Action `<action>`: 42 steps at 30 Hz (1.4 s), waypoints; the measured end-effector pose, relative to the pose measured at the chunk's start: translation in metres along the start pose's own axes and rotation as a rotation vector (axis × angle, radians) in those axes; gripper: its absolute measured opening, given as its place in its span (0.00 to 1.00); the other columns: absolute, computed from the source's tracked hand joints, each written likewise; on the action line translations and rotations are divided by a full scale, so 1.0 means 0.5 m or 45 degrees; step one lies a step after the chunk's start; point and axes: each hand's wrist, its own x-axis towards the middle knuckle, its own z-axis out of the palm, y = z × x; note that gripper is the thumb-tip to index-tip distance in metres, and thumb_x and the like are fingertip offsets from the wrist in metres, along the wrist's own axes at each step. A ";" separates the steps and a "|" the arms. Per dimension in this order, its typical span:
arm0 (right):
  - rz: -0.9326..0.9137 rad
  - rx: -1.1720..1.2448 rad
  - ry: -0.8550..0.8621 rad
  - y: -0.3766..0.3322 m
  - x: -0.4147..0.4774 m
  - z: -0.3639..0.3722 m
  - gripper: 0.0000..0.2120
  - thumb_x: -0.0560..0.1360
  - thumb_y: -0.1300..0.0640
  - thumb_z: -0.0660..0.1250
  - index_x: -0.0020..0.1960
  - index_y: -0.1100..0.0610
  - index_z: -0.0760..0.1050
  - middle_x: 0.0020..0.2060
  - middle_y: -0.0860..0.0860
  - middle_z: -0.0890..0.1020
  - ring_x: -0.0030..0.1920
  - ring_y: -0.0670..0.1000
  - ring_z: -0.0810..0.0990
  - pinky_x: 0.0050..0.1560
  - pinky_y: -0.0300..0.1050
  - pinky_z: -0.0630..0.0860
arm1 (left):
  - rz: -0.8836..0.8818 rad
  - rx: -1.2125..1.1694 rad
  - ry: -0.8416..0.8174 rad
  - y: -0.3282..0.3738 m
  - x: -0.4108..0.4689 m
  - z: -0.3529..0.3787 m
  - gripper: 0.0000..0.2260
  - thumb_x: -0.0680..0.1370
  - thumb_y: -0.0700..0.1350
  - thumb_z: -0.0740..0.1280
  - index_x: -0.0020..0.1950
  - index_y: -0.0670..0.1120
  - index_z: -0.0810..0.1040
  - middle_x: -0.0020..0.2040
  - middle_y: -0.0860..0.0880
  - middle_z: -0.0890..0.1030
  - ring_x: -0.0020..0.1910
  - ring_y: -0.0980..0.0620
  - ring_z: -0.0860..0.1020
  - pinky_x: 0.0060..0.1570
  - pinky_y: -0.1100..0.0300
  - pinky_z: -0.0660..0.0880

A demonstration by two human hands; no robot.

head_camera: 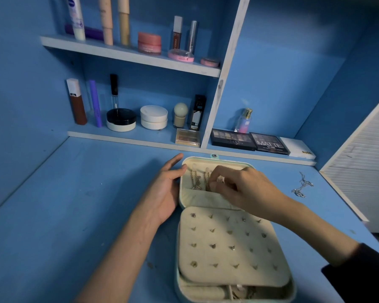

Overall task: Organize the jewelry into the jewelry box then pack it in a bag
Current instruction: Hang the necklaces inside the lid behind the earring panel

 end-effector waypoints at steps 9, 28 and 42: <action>0.050 0.024 -0.063 -0.002 0.008 0.006 0.12 0.79 0.56 0.56 0.56 0.47 0.76 0.33 0.40 0.77 0.32 0.42 0.71 0.35 0.35 0.66 | 0.000 0.004 0.005 -0.001 0.000 -0.001 0.19 0.79 0.36 0.60 0.68 0.50 0.71 0.45 0.45 0.81 0.44 0.49 0.79 0.39 0.54 0.75; 0.056 0.299 -0.234 0.011 0.003 -0.007 0.15 0.75 0.66 0.59 0.46 0.49 0.79 0.35 0.39 0.78 0.37 0.39 0.73 0.38 0.30 0.65 | -0.003 -0.010 -0.001 0.000 -0.001 0.002 0.19 0.79 0.36 0.60 0.69 0.50 0.70 0.46 0.45 0.81 0.44 0.49 0.79 0.39 0.55 0.77; 0.195 0.377 -0.225 0.014 0.004 -0.003 0.13 0.75 0.66 0.59 0.44 0.52 0.79 0.36 0.43 0.80 0.35 0.38 0.74 0.37 0.29 0.67 | 0.001 -0.007 0.000 0.000 -0.001 0.002 0.19 0.79 0.36 0.60 0.69 0.49 0.70 0.47 0.45 0.80 0.46 0.49 0.78 0.41 0.54 0.75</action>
